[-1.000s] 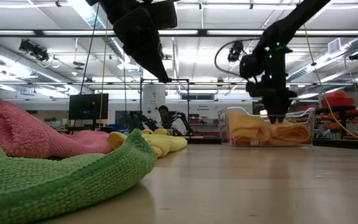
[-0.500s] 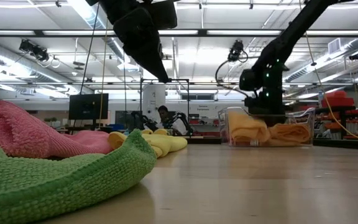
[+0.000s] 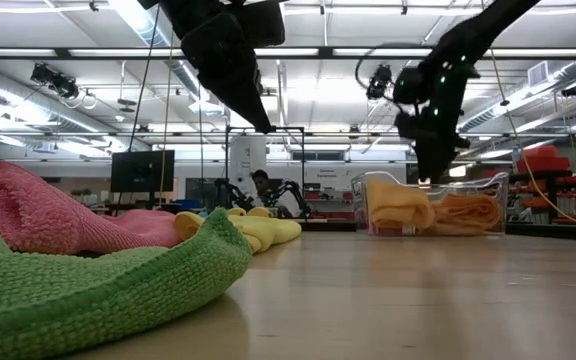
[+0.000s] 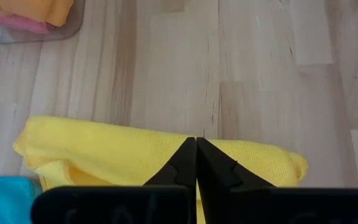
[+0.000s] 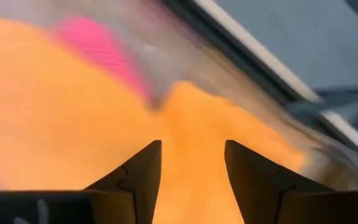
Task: Fold microfiber towels
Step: Fold the yellow microfiber cloth
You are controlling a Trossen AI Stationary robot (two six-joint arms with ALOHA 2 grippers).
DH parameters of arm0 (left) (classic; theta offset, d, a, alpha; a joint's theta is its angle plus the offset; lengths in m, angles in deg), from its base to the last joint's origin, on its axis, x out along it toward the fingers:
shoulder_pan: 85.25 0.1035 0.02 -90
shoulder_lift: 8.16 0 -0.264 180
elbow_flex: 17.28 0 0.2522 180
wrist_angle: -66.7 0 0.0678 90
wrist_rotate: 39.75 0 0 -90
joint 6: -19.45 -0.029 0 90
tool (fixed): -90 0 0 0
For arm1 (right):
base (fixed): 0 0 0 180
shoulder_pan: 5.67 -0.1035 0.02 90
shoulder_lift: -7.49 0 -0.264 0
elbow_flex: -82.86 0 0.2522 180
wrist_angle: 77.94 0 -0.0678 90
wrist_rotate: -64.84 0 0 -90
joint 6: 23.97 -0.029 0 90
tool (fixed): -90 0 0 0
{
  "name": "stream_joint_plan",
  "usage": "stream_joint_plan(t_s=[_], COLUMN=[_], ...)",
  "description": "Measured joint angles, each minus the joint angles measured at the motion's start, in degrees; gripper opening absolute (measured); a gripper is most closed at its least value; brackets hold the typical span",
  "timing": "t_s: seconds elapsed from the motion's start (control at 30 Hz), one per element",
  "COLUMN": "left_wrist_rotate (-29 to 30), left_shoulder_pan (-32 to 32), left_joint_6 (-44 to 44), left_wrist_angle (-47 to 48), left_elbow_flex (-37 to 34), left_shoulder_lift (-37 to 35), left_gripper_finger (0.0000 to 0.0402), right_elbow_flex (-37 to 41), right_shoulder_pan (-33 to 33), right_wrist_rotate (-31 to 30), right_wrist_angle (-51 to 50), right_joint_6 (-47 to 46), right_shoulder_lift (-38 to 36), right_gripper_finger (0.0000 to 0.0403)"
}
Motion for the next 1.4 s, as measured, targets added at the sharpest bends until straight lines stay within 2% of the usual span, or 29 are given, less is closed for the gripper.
stream_joint_plan(t_s=[0.17,0.3,0.47,0.6,0.87,1.0,1.17,1.4], left_wrist_rotate=[-0.01,-0.62,-1.19,-1.53,-0.79,1.95,3.30,4.92], left_shoulder_pan=[0.00,0.00,-0.21,-0.78,0.84,2.97,6.06,9.11], left_joint_6=[-2.41,-2.23,-0.35,0.89,5.90,6.99,8.02,9.91], left_wrist_angle=[-0.15,-0.35,-1.44,-1.58,-0.52,-5.57,-11.97,-18.69], left_elbow_flex=[-0.01,-1.02,-4.96,-7.66,-11.31,-14.08,-17.29,-18.18], left_shoulder_lift=[-2.97,-6.41,-8.51,-8.52,-8.50,-8.50,-8.50,-4.78], left_gripper_finger=[0.0013,0.0008,0.0023,0.0038,0.0051,0.0054,0.0049,0.0043], right_elbow_flex=[3.62,11.91,21.72,24.90,29.27,32.04,34.10,34.51], right_shoulder_pan=[-2.23,-5.03,-11.58,-18.24,-32.66,-38.48,-43.48,-47.37], right_wrist_rotate=[9.64,13.69,14.50,12.62,10.50,8.58,6.43,4.86], right_wrist_angle=[1.84,9.94,19.37,23.38,31.38,40.02,48.03,48.87], right_joint_6=[3.78,3.07,0.41,-1.33,-6.87,-8.21,-7.69,-6.09], right_shoulder_lift=[-7.43,-15.09,-23.90,-27.85,-27.52,-26.25,-24.40,-22.02], right_gripper_finger=[0.0184,0.0184,0.0184,0.0184,0.0184,0.0184,0.0184,0.0184])
